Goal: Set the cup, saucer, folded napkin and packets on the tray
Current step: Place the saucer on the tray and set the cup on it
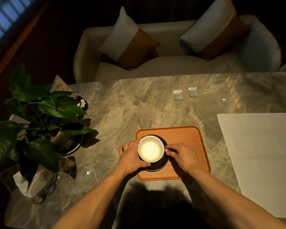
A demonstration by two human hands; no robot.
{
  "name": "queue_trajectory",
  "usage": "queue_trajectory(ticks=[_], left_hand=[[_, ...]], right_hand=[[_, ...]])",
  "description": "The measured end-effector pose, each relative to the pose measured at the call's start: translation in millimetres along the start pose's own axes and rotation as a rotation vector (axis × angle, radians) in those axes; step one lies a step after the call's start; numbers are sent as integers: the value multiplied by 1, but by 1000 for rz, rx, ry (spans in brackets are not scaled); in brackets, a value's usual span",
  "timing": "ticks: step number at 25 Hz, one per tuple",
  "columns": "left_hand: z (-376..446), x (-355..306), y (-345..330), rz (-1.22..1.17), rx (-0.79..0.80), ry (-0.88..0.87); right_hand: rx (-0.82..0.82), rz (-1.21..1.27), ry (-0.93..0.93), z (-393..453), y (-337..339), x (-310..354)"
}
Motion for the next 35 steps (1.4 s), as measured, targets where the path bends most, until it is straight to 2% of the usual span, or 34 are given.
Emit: queue_trajectory(ticks=[35], left_hand=[[-4, -2, -2, 49, 23, 41]], right_hand=[[11, -12, -37, 3, -4, -13]])
Point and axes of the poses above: each hand's wrist, its own z-axis towards the middle knuckle, its own y-axis out of the back of the hand, x = y × z, the point moved 5 cm from there along z, towards the middle knuckle, and after that the axes turned 1 degree about z, right-handed, at the moved point
